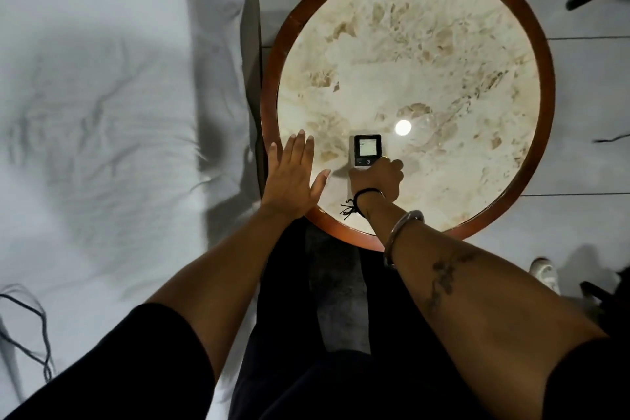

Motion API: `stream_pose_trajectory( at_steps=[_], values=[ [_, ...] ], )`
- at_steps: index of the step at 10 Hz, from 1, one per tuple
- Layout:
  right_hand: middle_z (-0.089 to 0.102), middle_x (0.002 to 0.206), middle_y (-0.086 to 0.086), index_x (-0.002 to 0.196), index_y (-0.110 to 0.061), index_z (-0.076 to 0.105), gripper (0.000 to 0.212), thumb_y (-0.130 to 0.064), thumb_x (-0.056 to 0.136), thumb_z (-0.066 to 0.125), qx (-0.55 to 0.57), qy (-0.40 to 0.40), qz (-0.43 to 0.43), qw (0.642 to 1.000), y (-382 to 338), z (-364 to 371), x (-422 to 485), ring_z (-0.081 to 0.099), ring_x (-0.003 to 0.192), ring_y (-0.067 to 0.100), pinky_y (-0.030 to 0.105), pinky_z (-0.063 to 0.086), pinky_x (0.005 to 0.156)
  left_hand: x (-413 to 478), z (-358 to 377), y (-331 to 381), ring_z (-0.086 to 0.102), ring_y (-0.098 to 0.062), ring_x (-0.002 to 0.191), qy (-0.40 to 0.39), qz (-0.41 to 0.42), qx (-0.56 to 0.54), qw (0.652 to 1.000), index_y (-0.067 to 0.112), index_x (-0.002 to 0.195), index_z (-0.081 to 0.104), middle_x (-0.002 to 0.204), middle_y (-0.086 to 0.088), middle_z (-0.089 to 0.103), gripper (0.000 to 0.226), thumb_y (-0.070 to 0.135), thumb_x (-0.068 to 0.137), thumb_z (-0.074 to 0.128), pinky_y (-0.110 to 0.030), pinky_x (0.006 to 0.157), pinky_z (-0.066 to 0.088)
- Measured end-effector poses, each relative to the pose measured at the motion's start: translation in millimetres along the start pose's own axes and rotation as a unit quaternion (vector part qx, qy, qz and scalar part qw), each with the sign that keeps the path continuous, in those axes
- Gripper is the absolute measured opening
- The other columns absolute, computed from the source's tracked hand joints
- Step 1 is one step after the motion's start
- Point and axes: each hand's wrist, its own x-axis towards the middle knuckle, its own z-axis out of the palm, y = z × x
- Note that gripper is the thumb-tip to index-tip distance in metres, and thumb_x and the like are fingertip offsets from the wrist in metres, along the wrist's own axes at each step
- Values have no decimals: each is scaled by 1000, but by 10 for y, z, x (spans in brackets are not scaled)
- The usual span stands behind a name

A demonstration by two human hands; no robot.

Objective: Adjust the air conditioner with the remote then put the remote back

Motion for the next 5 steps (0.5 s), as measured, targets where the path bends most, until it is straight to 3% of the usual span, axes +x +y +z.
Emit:
stream_pose_trajectory(
  at_steps=[3, 4, 5],
  values=[
    [51, 131, 14, 125, -4, 57, 59, -37, 81, 79, 11, 11, 10, 1000, -2, 77, 56, 54, 122, 35, 44, 54, 80, 81, 129, 106, 21, -33, 149, -12, -41, -10, 999, 4, 150, 25, 159, -20, 28, 70, 49, 98, 36, -61, 118, 11],
    [49, 135, 14, 129, -5, 54, 65, -40, 81, 80, 11, -6, 11, 1000, -20, 0, 13, 51, 127, 34, 48, 55, 90, 38, 36, 124, 24, -33, 148, 3, -43, -8, 999, 4, 150, 27, 157, -19, 31, 69, 50, 98, 36, -61, 118, 13],
    [48, 138, 13, 135, -5, 52, 86, -54, 72, 83, 3, -2, 15, 1000, -122, -141, -54, 48, 131, 34, 53, 51, 101, 59, -157, 152, 30, -34, 145, 32, -86, 0, 996, 4, 148, 31, 155, -19, 36, 69, 51, 98, 36, -59, 117, 17]
  ],
)
